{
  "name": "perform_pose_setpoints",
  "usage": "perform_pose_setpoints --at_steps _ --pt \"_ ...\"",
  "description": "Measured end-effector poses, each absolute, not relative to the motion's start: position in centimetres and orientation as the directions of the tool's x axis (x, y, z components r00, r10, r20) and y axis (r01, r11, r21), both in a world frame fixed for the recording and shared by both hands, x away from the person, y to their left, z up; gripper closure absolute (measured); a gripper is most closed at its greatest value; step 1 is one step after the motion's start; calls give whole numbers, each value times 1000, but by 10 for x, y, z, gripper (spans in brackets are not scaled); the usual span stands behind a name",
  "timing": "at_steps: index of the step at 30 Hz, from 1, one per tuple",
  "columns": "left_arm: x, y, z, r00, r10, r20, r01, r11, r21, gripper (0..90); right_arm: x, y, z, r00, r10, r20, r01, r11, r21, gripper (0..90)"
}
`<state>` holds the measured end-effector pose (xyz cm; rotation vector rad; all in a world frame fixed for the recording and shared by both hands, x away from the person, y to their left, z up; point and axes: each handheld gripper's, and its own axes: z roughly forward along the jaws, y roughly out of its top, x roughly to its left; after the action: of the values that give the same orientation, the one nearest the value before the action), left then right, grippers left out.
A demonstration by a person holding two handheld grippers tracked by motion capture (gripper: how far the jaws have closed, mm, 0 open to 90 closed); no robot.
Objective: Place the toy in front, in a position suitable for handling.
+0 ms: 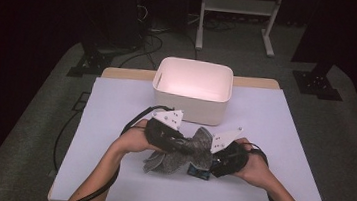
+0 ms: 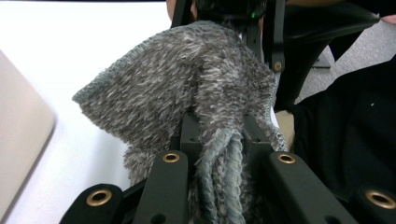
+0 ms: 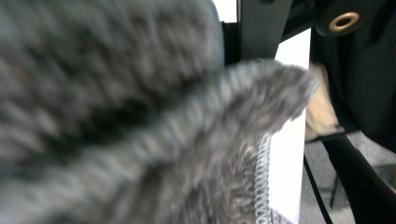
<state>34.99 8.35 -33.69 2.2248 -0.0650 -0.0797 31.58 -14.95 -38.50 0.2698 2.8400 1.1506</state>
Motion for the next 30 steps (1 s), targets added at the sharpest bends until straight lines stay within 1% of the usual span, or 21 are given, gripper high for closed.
perform_pose_setpoints --at_steps 1,3,5,8,10,12,16,23,28,30 --pt "349 86 -335 997 -71 -27 -22 -608 793 758 317 -145 -385 -984 177 16 137 696 705 554" --pt "348 93 -331 998 -58 -14 -24 -616 788 758 320 -136 -384 -986 166 0 116 688 717 554" --pt "348 104 -329 999 -29 -14 -7 -618 786 758 323 -126 -384 -987 160 -2 109 677 728 554" --pt "348 114 -333 1000 -14 -19 6 -625 781 758 328 -114 -389 -990 143 15 108 666 738 553" --pt "348 115 -338 1000 -8 -29 18 -622 782 757 329 -111 -392 -990 142 17 110 678 726 553" --pt "349 115 -343 999 -8 -40 27 -609 792 757 329 -113 -393 -989 148 24 118 670 733 553" --pt "349 105 -350 999 -23 -45 21 -624 781 757 327 -121 -394 -987 157 34 131 667 734 553" --pt "351 91 -356 998 -39 -52 17 -617 787 757 327 -138 -397 -984 167 62 157 652 742 553" --pt "352 83 -356 997 -52 -52 9 -624 781 757 325 -143 -394 -984 165 70 164 676 718 551" --pt "352 80 -357 997 -56 -53 7 -628 778 757 324 -145 -392 -985 165 58 158 698 699 549"
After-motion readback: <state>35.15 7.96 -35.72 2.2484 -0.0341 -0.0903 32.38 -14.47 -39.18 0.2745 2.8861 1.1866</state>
